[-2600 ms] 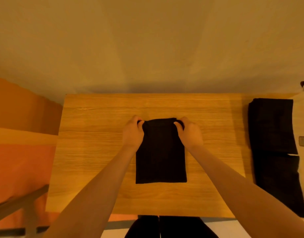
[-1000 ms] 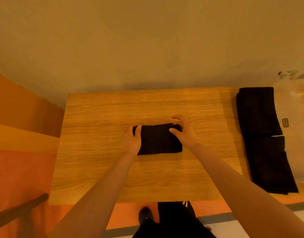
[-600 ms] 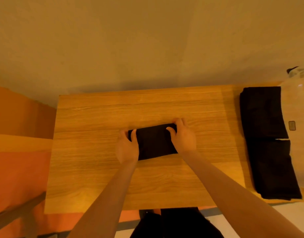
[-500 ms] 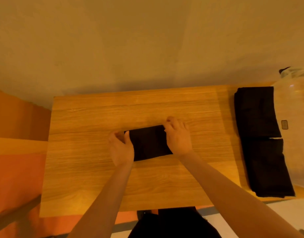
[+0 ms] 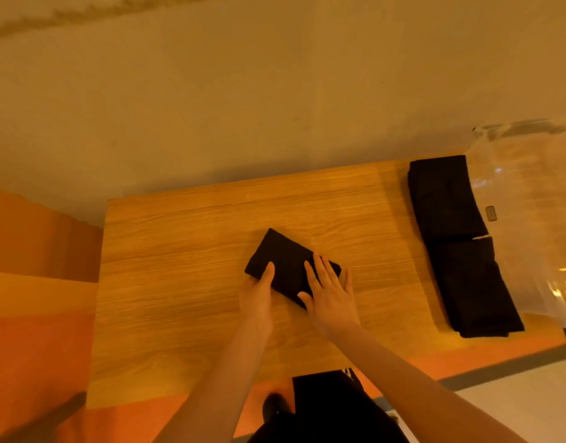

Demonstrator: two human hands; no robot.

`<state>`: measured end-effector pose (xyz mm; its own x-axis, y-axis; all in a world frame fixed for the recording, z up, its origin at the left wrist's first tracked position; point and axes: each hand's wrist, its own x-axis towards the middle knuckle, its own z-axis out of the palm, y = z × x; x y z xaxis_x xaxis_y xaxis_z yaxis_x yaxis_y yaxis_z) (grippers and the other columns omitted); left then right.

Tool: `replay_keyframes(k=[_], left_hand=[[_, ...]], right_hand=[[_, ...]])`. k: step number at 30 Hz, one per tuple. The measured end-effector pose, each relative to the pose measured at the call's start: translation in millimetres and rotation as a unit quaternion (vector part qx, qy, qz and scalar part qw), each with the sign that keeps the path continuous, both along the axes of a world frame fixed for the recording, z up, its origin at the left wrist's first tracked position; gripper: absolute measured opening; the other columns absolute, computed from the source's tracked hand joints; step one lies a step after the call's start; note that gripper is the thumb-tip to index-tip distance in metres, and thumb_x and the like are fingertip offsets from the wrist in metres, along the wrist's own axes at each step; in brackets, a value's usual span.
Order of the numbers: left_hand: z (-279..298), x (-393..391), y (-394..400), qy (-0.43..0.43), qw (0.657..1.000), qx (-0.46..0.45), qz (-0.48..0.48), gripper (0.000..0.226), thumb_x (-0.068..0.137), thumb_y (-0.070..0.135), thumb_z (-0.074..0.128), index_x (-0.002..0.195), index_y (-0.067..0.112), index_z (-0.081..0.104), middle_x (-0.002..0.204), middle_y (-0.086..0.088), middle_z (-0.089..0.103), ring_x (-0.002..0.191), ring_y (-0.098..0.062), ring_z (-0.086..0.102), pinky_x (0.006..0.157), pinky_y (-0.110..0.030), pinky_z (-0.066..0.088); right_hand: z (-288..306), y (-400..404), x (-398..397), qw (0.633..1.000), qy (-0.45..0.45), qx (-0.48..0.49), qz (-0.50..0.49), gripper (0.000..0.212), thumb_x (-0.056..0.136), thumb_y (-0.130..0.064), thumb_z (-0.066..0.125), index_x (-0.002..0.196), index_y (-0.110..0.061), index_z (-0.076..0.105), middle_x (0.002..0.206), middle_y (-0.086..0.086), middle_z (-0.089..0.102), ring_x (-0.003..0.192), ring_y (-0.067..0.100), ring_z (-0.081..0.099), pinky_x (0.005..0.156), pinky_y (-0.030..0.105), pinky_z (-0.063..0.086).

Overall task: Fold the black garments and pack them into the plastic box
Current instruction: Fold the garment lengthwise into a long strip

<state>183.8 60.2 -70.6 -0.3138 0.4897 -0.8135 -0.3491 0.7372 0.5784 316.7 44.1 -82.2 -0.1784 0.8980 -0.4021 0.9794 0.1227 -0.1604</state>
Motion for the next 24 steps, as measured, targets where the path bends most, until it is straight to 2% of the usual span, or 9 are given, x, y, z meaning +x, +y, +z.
replay_keyframes(k=[5, 7, 8, 10, 12, 14, 16, 18, 24], left_hand=[[-1.7, 10.8, 20.4, 0.078, 0.996, -0.025, -0.04, 0.062, 0.078, 0.037, 0.07, 0.131, 0.013, 0.048, 0.132, -0.007, 0.053, 0.119, -0.026, 0.052, 0.096, -0.037, 0.045], [0.5, 15.0, 18.7, 0.044, 0.997, -0.013, -0.06, 0.068, 0.073, 0.04, 0.072, 0.132, 0.016, 0.047, 0.132, -0.005, 0.053, 0.118, -0.024, 0.052, 0.099, -0.04, 0.045], [1.7, 17.3, 16.1, 0.027, 0.997, -0.002, -0.069, 0.072, 0.07, 0.042, 0.073, 0.133, 0.018, 0.047, 0.133, -0.003, 0.052, 0.118, -0.022, 0.052, 0.1, -0.04, 0.044], [23.5, 23.0, 7.8, 0.007, 0.994, 0.024, -0.103, 0.075, 0.07, 0.041, 0.073, 0.136, 0.019, 0.044, 0.136, -0.002, 0.05, 0.122, -0.02, 0.049, 0.103, -0.041, 0.041], [51.6, 30.7, -1.3, -0.003, 0.988, 0.078, -0.133, 0.065, 0.08, 0.029, 0.07, 0.137, 0.016, 0.042, 0.137, -0.004, 0.049, 0.124, -0.022, 0.047, 0.105, -0.044, 0.04], [76.6, 37.4, -10.2, -0.028, 0.977, 0.132, -0.166, 0.043, 0.084, 0.014, 0.065, 0.124, 0.016, 0.049, 0.126, -0.004, 0.056, 0.114, -0.022, 0.055, 0.098, -0.043, 0.046], [103.9, 43.9, -18.1, -0.076, 0.961, 0.164, -0.209, 0.026, 0.086, 0.006, 0.061, 0.106, 0.02, 0.056, 0.107, 0.0, 0.063, 0.097, -0.017, 0.061, 0.081, -0.037, 0.052], [125.0, 49.9, -24.8, -0.123, 0.947, 0.177, -0.239, 0.023, 0.086, 0.002, 0.059, 0.097, 0.022, 0.059, 0.097, 0.002, 0.065, 0.09, -0.015, 0.062, 0.07, -0.031, 0.052], [150.2, 81.6, -33.8, -0.209, 0.926, 0.16, -0.272, 0.021, 0.088, 0.003, 0.054, 0.102, 0.016, 0.063, 0.095, -0.004, 0.071, 0.095, -0.022, 0.064, 0.084, -0.039, 0.049]], right_hand=[[7.7, -25.9, 16.9, 0.995, 0.088, -0.04, -0.004, 0.116, 0.056, -0.07, -0.039, 0.148, -0.023, 0.013, 0.157, 0.0, -0.002, 0.144, 0.016, -0.004, 0.113, 0.047, -0.005], [16.4, -25.3, 24.3, 0.979, 0.179, -0.063, -0.067, 0.107, 0.064, -0.079, -0.018, 0.147, -0.024, 0.02, 0.157, -0.001, 0.005, 0.144, 0.015, 0.005, 0.115, 0.04, 0.002], [22.4, -23.9, 27.8, 0.959, 0.244, -0.076, -0.123, 0.088, 0.077, -0.076, 0.005, 0.146, -0.025, 0.022, 0.157, -0.002, 0.01, 0.143, 0.014, 0.011, 0.115, 0.037, 0.01], [35.0, -20.7, 36.9, 0.894, 0.381, -0.085, -0.221, 0.065, 0.091, -0.043, 0.049, 0.146, -0.03, 0.017, 0.155, -0.006, 0.015, 0.142, 0.012, 0.016, 0.114, 0.034, 0.024], [46.3, -19.0, 45.7, 0.823, 0.491, -0.087, -0.273, 0.079, 0.087, -0.024, 0.062, 0.146, -0.034, 0.01, 0.152, -0.012, 0.017, 0.139, 0.008, 0.017, 0.108, 0.024, 0.033], [55.4, -20.5, 53.1, 0.748, 0.573, -0.115, -0.315, 0.091, 0.08, -0.027, 0.069, 0.147, -0.032, 0.007, 0.147, -0.014, 0.02, 0.134, 0.005, 0.024, 0.09, 0.01, 0.042], [59.4, -27.9, 60.7, 0.656, 0.651, -0.168, -0.343, 0.113, 0.057, -0.05, 0.082, 0.147, -0.031, 0.016, 0.146, -0.01, 0.03, 0.129, 0.009, 0.04, 0.084, 0.017, 0.05], [64.4, -40.8, 68.9, 0.574, 0.708, -0.22, -0.348, 0.112, 0.04, -0.057, 0.086, 0.136, -0.026, 0.038, 0.133, -0.002, 0.052, 0.114, 0.011, 0.058, 0.08, 0.024, 0.053], [66.2, -89.9, 106.8, 0.453, 0.772, -0.236, -0.378, 0.097, 0.04, -0.045, 0.091, 0.122, -0.009, 0.054, 0.121, 0.009, 0.063, 0.109, 0.021, 0.062, 0.08, 0.029, 0.054]])
